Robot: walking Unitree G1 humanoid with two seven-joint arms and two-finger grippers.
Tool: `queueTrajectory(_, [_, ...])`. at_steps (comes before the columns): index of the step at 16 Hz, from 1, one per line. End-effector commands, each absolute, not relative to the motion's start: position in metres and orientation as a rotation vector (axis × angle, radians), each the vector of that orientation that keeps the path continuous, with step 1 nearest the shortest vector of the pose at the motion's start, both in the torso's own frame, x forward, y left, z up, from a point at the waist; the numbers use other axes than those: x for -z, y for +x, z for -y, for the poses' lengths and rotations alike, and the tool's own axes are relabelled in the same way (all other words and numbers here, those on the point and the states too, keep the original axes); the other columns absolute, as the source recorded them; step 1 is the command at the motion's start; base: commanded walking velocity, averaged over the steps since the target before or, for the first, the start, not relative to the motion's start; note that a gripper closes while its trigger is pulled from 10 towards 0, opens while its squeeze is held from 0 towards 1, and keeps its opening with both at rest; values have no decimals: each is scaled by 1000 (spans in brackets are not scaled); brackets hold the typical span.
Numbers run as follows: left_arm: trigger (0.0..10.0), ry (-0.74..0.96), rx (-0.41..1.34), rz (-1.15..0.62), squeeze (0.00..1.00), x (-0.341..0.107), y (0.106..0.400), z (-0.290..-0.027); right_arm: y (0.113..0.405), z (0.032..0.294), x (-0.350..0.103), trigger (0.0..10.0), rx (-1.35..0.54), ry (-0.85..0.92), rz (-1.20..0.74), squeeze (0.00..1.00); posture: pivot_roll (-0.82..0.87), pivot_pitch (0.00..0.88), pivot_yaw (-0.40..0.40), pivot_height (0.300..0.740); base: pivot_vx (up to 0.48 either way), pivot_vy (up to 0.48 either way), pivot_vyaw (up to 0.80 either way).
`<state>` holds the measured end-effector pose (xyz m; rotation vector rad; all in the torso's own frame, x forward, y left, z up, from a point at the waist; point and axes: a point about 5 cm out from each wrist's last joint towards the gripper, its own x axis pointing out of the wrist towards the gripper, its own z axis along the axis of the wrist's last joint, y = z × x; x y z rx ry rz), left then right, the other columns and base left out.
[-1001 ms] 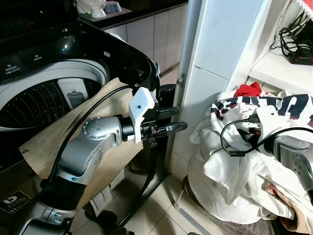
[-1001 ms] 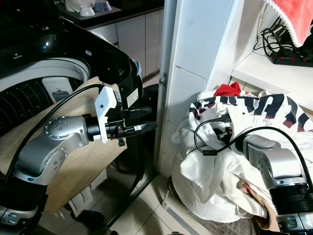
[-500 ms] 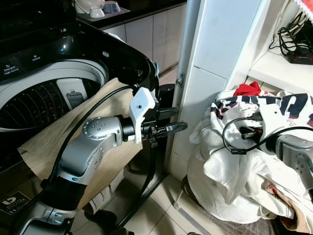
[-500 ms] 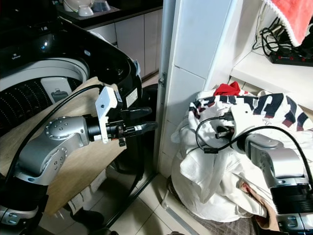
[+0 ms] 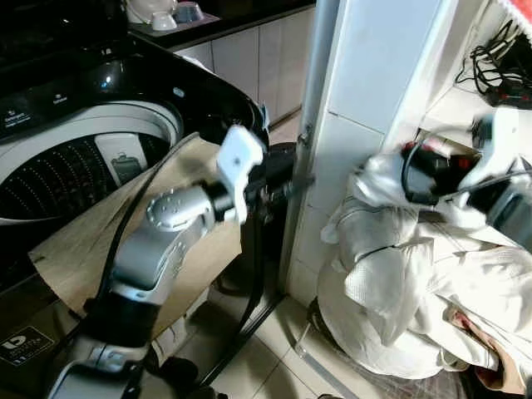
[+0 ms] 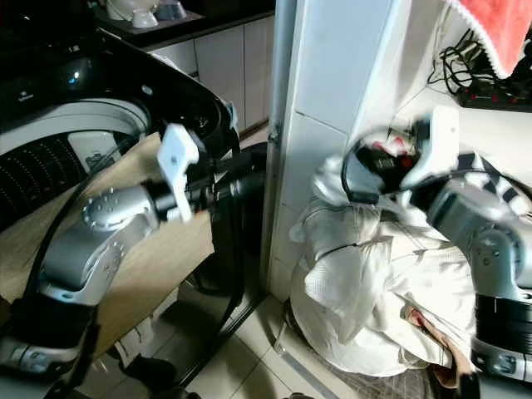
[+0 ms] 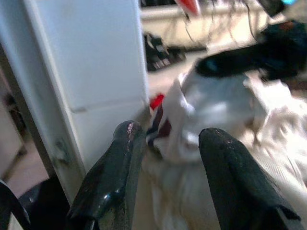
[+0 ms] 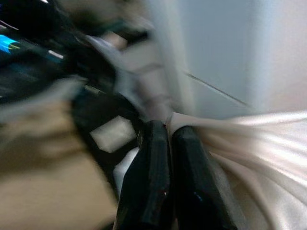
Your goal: Clothes washing
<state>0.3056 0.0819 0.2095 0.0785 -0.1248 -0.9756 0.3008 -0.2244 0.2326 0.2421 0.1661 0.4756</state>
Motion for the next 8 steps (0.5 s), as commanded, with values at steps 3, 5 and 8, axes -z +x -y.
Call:
queueTrajectory(3, [10000,17,976,208,0,-227,305,-59,287,187,-272,0,-745,341,-25,0,-114,0,2,740,0,0,0])
queueTrajectory(5, [10000,6,970,272,0,-233,303,-48,286,176,-282,0,-803,407,2,0,-115,0,-3,740,0,0,0])
queueTrajectory(8, [10000,26,945,292,0,-232,305,-43,284,163,-289,0,-863,473,15,0,-114,0,-10,740,0,0,0])
